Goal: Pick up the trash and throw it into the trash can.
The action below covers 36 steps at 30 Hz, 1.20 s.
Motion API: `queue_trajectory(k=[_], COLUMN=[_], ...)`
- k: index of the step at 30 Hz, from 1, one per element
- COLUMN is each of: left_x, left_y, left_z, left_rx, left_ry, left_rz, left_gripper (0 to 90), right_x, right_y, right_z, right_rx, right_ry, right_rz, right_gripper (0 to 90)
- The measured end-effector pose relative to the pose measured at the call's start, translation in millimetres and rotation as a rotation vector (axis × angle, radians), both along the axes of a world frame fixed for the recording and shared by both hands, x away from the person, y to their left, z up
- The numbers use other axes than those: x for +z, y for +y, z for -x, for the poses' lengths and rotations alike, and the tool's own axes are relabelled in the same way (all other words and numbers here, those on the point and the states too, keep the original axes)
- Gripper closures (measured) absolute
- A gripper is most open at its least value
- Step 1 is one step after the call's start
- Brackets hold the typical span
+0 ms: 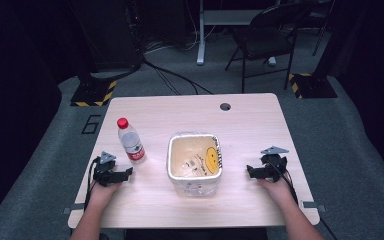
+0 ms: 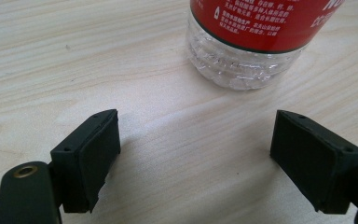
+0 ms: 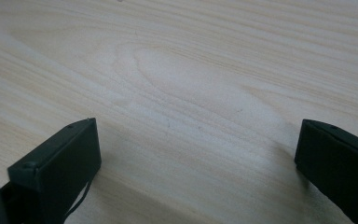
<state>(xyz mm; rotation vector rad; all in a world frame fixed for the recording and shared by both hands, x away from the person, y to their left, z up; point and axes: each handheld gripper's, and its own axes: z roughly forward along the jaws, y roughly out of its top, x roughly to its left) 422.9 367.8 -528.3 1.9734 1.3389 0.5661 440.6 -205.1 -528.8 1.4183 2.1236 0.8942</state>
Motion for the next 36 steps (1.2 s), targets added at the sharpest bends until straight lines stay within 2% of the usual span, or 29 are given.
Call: queue_trajectory(k=[10, 11, 19, 24, 27, 33, 36], left_x=[4.5, 5.9, 17.3, 23.1, 29.1, 36.4, 43.4], left_y=[0.3, 0.2, -0.4, -3.0, -5.9, -9.4, -11.4], left_z=[-0.2, 0.2, 4.2, 5.5, 6.9, 8.0, 7.3], left_rx=[0.001, 0.006, -0.008, -0.018, -0.022, -0.033, -0.042], left_ry=[0.033, 0.031, 0.013, -0.006, -0.024, -0.033, -0.046], left_rz=[0.022, 0.039, 0.065, 0.047, 0.044, 0.056, 0.042], left_gripper=[19.9, 19.9, 23.7, 23.5, 21.2, 20.9, 20.8], right_x=[0.0, 0.1, 0.0, 0.1, 0.1, -0.1, 0.0], right_y=[0.0, 0.0, 0.0, 0.1, 0.0, -0.3, -0.1], right_z=[-0.1, -0.1, -0.4, -0.3, -0.3, -0.4, -0.4], right_rx=[0.005, 0.006, 0.006, 0.005, 0.006, 0.009, 0.007], right_ry=[0.000, 0.000, -0.001, -0.001, -0.001, -0.003, -0.002], right_rz=[-0.002, -0.002, -0.001, -0.002, -0.001, 0.001, 0.000], right_gripper=[0.0, 0.0, 0.0, 0.0, 0.0, 0.0, 0.0])
